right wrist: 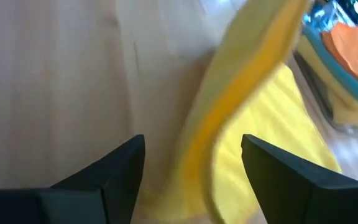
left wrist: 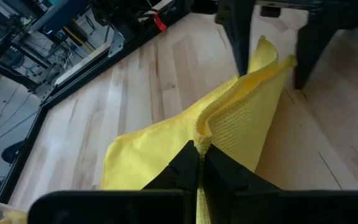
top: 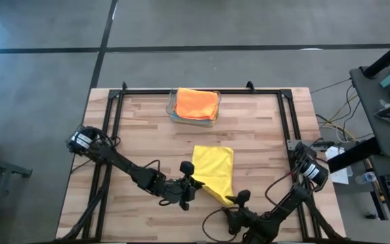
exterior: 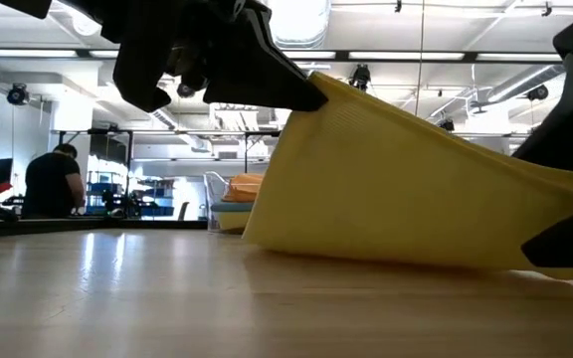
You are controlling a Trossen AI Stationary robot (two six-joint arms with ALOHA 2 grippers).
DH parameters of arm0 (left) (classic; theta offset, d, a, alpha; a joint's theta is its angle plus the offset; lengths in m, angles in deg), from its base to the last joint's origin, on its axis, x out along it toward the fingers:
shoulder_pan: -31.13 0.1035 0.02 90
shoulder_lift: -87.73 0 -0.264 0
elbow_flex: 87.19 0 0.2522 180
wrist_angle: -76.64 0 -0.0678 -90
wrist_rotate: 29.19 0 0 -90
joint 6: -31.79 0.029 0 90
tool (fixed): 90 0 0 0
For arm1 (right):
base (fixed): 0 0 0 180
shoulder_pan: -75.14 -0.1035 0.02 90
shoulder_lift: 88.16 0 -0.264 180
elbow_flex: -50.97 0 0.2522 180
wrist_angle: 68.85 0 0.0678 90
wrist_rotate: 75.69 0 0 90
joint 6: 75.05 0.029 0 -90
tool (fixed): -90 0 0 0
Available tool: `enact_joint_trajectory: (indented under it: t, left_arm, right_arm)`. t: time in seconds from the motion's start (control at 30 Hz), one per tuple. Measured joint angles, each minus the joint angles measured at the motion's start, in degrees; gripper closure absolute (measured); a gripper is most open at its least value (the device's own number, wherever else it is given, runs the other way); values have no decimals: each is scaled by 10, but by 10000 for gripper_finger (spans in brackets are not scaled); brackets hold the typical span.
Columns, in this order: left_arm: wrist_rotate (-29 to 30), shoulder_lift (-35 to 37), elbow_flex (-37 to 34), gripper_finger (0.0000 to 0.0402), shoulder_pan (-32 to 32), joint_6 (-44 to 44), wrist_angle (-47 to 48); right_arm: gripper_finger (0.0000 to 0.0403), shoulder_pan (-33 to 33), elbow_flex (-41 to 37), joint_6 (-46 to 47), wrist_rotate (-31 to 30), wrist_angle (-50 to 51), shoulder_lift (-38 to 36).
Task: Fold microfiber towels
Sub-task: Fold the yellow microfiber cloth
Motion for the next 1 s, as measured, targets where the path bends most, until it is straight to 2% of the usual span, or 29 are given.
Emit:
enact_joint_trajectory:
  t: [0.17,0.63,0.77,1.0]
  left_arm:
    - [0,0,0,401,0,0,6]
    - [0,0,0,402,0,-1,16]
    - [0,0,0,402,0,-5,16]
    - [-1,0,0,402,-2,-19,29]
  right_arm:
    - [154,-2,-2,46,14,42,0]
    - [233,-11,-4,28,11,50,-1]
    - [276,-18,-3,21,4,54,-1]
    - [384,-20,1,13,12,57,-1]
